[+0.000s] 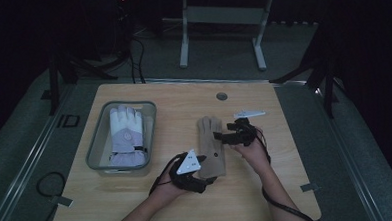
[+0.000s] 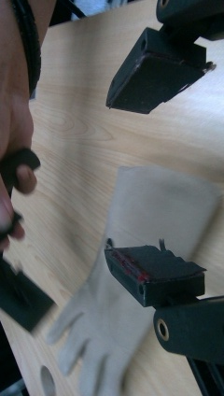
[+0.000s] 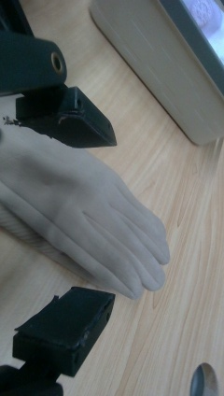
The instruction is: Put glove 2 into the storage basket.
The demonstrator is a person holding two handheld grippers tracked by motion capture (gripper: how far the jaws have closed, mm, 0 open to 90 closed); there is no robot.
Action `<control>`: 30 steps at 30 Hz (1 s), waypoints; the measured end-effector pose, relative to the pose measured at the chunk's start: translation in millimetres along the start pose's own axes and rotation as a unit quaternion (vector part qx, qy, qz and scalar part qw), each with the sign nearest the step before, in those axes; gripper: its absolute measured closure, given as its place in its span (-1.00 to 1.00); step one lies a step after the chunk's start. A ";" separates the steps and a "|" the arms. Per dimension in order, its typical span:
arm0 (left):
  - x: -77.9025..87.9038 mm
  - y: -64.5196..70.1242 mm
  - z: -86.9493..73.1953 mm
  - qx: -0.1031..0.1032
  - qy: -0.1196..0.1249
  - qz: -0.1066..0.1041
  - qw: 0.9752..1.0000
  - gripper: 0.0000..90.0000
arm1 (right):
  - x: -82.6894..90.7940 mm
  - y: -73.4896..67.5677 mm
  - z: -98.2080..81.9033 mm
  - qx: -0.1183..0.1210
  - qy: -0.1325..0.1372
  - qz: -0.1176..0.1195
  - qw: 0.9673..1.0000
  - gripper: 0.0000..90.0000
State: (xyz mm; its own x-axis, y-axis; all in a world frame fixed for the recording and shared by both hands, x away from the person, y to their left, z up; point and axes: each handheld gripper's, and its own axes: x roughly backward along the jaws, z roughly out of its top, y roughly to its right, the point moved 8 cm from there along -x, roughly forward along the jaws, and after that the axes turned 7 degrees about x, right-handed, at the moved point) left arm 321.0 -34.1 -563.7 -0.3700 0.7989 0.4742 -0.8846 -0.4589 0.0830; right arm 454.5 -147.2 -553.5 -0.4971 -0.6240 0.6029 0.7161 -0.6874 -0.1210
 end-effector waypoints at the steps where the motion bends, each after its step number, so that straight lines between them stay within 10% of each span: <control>1: -4.9 -0.6 0.9 -0.002 -0.007 -0.003 1.000 -0.48 | -3.6 1.7 1.1 -0.005 -0.002 0.003 1.000 -0.52; 13: -31.3 -9.1 -20.9 0.003 -0.088 -0.019 0.996 -0.41 | -45.6 19.2 -23.5 -0.050 -0.053 0.003 0.997 -0.44; 17: -32.9 -9.7 -29.8 -0.001 -0.108 -0.027 0.994 -0.29 | -49.2 15.7 -29.0 -0.044 -0.058 0.016 0.997 -0.12; 22: -34.5 -10.7 -34.4 -0.005 -0.121 -0.019 0.992 -0.21 | -45.3 6.0 -28.1 0.017 -0.059 0.009 0.998 0.49; 26: -35.2 -11.1 -34.3 -0.016 -0.129 -0.019 0.991 -0.12 | -43.4 -4.0 -26.9 0.087 -0.059 -0.026 0.994 0.61; 30: -36.4 -11.6 -34.6 -0.028 -0.136 -0.020 0.990 -0.09 | -43.2 -4.5 -27.7 0.085 -0.051 -0.030 0.995 0.62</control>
State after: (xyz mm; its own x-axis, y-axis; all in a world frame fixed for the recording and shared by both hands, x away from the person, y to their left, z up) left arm 334.9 -44.4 -612.2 -0.2508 0.6779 0.6911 -0.9142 -0.4006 0.0612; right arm 459.1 -127.5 -600.8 -0.4960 -0.5369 0.6824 0.7633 -0.6442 0.0481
